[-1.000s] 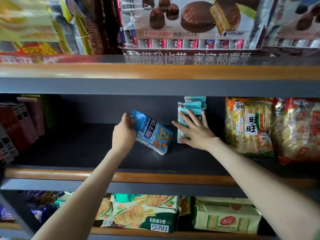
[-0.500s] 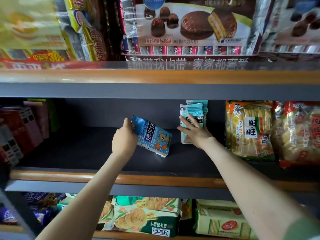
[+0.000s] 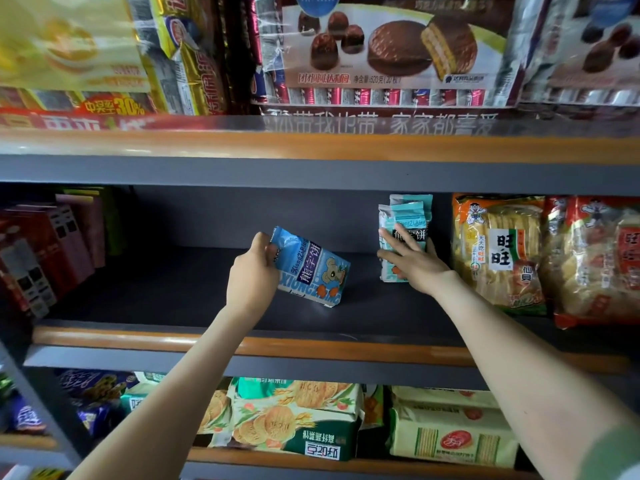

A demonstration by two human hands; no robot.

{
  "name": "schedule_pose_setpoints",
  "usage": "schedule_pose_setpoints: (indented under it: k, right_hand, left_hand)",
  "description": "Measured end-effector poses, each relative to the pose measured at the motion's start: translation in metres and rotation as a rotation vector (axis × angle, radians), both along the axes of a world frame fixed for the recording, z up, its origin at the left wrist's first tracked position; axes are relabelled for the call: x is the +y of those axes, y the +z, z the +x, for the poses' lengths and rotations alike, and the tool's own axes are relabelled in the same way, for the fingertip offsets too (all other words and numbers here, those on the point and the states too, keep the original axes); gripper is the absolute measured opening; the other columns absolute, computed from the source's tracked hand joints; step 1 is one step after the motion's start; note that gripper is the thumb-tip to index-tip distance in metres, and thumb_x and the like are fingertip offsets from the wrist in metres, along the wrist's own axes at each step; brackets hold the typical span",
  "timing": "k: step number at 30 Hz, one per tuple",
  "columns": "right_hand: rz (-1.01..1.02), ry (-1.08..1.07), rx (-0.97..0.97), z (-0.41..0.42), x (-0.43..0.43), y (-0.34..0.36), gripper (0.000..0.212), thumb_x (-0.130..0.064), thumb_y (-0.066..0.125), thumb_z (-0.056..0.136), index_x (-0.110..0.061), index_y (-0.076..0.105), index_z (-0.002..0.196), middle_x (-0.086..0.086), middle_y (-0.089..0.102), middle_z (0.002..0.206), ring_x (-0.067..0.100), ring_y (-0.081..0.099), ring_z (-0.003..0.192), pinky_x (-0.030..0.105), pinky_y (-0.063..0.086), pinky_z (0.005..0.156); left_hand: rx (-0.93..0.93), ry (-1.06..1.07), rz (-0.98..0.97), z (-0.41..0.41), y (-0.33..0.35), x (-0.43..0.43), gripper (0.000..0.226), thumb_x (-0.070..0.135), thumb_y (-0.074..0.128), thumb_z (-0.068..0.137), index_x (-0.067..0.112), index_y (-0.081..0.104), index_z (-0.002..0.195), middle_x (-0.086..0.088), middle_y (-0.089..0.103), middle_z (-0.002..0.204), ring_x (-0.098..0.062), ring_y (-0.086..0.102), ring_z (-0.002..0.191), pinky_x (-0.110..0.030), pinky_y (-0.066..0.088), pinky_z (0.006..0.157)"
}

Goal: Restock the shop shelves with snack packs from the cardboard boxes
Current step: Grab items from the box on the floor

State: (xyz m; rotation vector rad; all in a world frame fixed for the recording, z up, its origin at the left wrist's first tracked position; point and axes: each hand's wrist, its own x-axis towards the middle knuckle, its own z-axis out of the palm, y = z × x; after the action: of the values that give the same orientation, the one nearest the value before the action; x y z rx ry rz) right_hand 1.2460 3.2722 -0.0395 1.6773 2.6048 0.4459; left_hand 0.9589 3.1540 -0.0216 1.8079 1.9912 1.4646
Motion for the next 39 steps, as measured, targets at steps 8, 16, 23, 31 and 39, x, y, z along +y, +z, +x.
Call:
schedule_pose_setpoints:
  k: [8,16,23,31,39]
  right_hand:
    - [-0.026,-0.051,0.223,-0.008,-0.031,0.016,0.089,-0.033,0.055,0.095,-0.040,-0.016,0.149,-0.007,-0.038,0.152,0.021,-0.037,0.138,0.062,-0.009,0.113]
    - [-0.177,0.097,0.972,-0.041,-0.087,-0.004,0.121,-0.032,0.083,0.071,-0.023,-0.008,0.151,-0.001,0.011,0.153,0.010,0.017,0.139,0.025,0.018,0.112]
    - [0.015,-0.065,1.075,-0.010,-0.052,-0.008,0.117,-0.023,0.082,0.074,-0.018,-0.006,0.151,0.011,0.023,0.149,0.021,0.034,0.133,0.029,0.034,0.104]
    - [0.001,-0.110,1.041,0.017,-0.030,-0.008,0.115,-0.019,0.080,0.077,-0.018,-0.007,0.153,0.010,0.021,0.152,0.019,0.030,0.136,0.024,0.028,0.102]
    - [0.004,-0.152,0.821,0.024,-0.039,-0.011,0.132,-0.023,0.083,0.073,-0.028,-0.028,0.145,0.017,0.000,0.154,0.030,0.020,0.141,0.040,0.028,0.111]
  left_hand:
    - [0.092,-0.069,0.143,0.039,0.015,0.016,0.015,0.018,0.039,0.102,0.007,0.048,0.096,-0.010,0.059,0.071,-0.034,0.054,0.064,-0.037,0.037,0.055]
    - [-0.091,-0.270,0.091,0.100,0.024,0.051,0.010,0.017,0.055,0.094,0.013,0.063,0.090,-0.004,0.068,0.089,-0.021,0.061,0.084,-0.031,0.045,0.070]
    - [-0.325,-0.634,-0.196,0.133,0.010,0.065,0.064,0.008,0.068,0.088,0.015,0.031,0.140,0.003,0.054,0.121,-0.014,0.055,0.106,-0.031,0.046,0.092]
    - [-0.159,-0.783,-0.490,0.144,-0.003,0.090,0.064,0.017,0.069,0.086,0.019,0.030,0.136,0.006,0.065,0.119,-0.013,0.062,0.112,-0.034,0.046,0.100]
    - [-0.235,-0.933,-0.503,0.154,-0.022,0.113,0.089,0.019,0.060,0.078,0.029,0.012,0.153,0.003,0.063,0.127,-0.011,0.059,0.117,-0.040,0.046,0.104]
